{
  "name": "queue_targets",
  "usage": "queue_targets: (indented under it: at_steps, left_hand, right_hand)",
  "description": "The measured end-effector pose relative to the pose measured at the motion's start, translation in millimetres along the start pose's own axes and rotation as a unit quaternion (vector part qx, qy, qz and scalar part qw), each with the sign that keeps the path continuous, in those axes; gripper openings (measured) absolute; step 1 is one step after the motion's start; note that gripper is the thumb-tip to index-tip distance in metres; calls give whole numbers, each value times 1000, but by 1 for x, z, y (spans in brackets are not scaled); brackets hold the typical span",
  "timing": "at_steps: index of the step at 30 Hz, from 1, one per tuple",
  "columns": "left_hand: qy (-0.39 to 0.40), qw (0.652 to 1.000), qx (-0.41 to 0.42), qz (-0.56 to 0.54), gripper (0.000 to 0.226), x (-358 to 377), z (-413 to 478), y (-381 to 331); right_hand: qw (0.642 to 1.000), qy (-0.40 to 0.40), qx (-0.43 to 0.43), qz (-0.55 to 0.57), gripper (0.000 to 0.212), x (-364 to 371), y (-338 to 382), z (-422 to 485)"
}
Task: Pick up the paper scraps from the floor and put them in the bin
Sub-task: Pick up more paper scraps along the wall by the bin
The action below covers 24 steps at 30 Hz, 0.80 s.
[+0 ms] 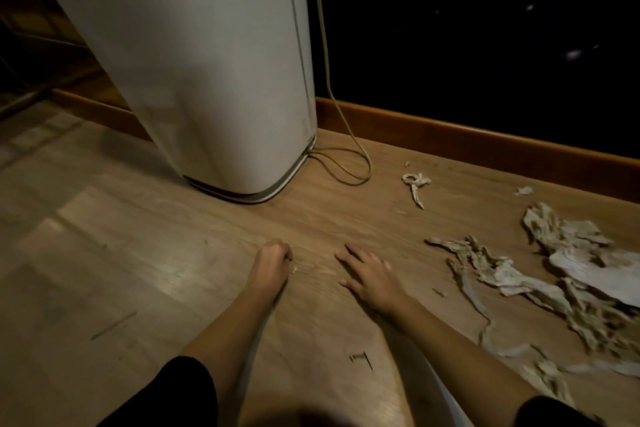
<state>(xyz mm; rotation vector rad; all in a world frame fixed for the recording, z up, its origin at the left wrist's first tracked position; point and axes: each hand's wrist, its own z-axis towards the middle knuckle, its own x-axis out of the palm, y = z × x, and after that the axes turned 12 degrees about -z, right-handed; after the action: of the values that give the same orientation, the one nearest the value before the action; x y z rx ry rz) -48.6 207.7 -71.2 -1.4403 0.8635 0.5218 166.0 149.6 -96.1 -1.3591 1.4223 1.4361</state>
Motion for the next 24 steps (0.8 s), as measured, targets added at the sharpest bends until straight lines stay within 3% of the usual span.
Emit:
queue_targets:
  at_steps: [5,9,16,19,24]
  left_hand:
    - [-55,997,-38,-44,14,-20,-3,6]
    - [-64,997,-19,-35,12,-38,-10,10]
    - [-69,997,-1,-29,16,-45,-17,8]
    - [-60,997,5,-38,16,-39,-16,2]
    - [-47,997,21,-53,16,-22,-15,-17]
  right_hand:
    - [994,-78,24,66,27,-2,29,24]
    - [993,-53,-13,107,26,0,73,41]
    - [991,-93,-32,90,8,11,85,50]
    - [990,-115,-56,67,10,14,88,47]
    - [995,-84,-46,8,10,17,69,25]
